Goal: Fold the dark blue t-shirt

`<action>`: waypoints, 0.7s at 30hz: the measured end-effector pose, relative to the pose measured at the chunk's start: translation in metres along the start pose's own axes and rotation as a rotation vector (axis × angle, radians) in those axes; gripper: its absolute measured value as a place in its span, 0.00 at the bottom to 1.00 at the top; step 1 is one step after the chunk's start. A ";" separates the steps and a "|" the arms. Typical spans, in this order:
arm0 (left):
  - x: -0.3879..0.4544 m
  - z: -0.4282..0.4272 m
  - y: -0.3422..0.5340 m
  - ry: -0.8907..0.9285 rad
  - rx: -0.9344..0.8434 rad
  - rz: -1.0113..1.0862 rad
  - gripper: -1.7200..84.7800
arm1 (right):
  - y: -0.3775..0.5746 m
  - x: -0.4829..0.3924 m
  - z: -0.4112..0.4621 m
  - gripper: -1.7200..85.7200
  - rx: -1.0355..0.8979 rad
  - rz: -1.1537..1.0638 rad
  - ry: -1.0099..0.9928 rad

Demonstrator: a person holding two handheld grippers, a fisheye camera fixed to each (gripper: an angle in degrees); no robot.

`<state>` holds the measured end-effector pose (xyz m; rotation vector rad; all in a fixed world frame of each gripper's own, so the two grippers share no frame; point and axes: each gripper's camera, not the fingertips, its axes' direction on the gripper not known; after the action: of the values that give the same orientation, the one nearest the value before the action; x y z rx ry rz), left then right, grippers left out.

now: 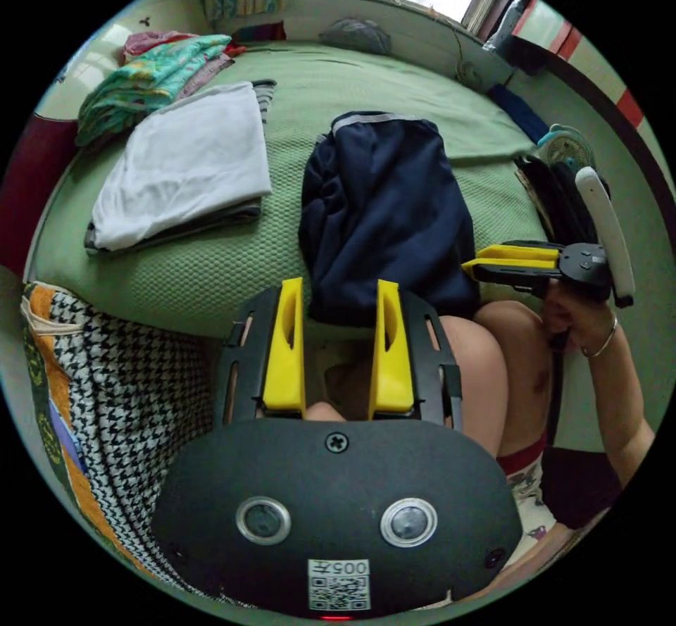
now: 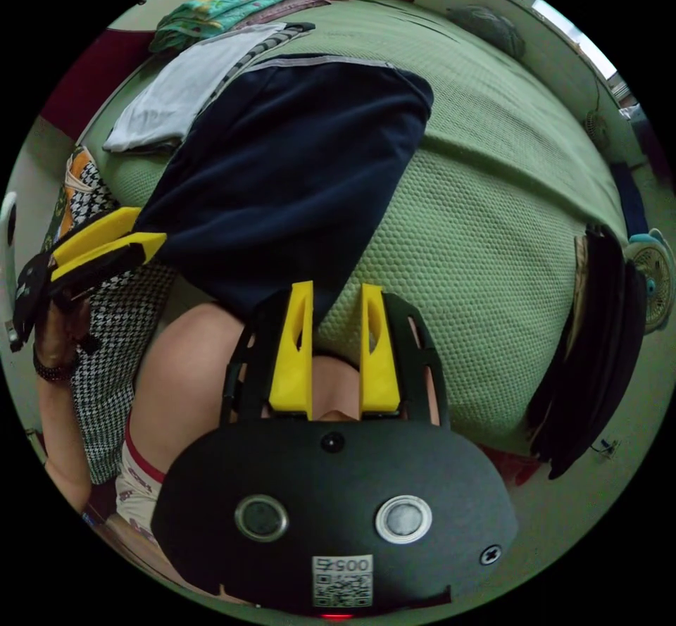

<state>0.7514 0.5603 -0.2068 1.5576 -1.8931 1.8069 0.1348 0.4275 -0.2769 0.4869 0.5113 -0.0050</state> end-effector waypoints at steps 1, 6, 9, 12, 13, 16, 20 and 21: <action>0.001 0.006 -0.003 0.005 -0.001 -0.010 0.18 | 0.004 0.002 -0.001 0.12 0.003 -0.001 0.002; 0.005 0.033 -0.011 0.012 -0.050 -0.044 0.18 | 0.020 0.018 -0.012 0.12 0.031 -0.003 -0.023; 0.005 0.041 -0.015 0.044 -0.048 -0.068 0.18 | 0.030 0.037 -0.031 0.12 0.133 0.022 -0.079; 0.013 0.048 -0.020 0.036 -0.057 -0.049 0.18 | 0.032 0.062 -0.049 0.14 0.261 0.076 -0.151; 0.018 0.051 -0.023 0.025 -0.062 -0.042 0.18 | 0.029 0.072 -0.052 0.15 0.282 0.099 -0.151; 0.026 0.057 -0.028 0.018 -0.073 -0.045 0.18 | 0.016 0.091 -0.054 0.17 0.309 0.147 -0.115; 0.032 0.063 -0.033 0.038 -0.074 -0.077 0.17 | -0.005 0.110 -0.049 0.19 0.313 0.152 -0.094; 0.035 0.065 -0.035 0.042 -0.076 -0.076 0.17 | -0.007 0.112 -0.048 0.19 0.309 0.155 -0.087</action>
<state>0.7943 0.4968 -0.1785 1.5325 -1.8351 1.7024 0.2094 0.4551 -0.3693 0.8241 0.3872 0.0436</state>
